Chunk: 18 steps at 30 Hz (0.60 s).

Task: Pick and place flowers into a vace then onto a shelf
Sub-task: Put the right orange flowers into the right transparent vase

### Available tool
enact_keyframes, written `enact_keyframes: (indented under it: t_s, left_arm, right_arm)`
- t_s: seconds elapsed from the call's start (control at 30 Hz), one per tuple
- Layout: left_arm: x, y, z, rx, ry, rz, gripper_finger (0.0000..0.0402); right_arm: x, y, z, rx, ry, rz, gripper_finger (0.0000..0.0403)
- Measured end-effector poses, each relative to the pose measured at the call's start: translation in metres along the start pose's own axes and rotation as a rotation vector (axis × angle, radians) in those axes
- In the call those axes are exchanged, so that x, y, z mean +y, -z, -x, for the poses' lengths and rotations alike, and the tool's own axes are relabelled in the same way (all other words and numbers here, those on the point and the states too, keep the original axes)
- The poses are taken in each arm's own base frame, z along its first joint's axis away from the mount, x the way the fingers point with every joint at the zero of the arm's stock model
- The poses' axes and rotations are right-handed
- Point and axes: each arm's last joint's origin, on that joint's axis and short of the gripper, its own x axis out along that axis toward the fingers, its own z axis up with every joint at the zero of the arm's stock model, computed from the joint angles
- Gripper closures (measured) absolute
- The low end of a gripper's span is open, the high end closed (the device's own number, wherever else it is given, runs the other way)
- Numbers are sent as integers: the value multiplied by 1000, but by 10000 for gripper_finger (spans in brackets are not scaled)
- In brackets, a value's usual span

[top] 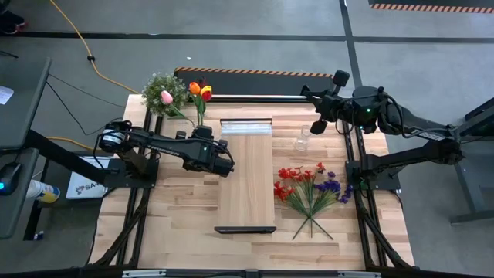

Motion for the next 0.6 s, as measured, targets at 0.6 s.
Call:
enact_keyframes:
  t_s: [0.6]
  left_arm:
    - [1, -9, 64, 200, 191, -129, 316]
  right_arm:
    - [0, 0, 0, 0, 0, 0, 402]
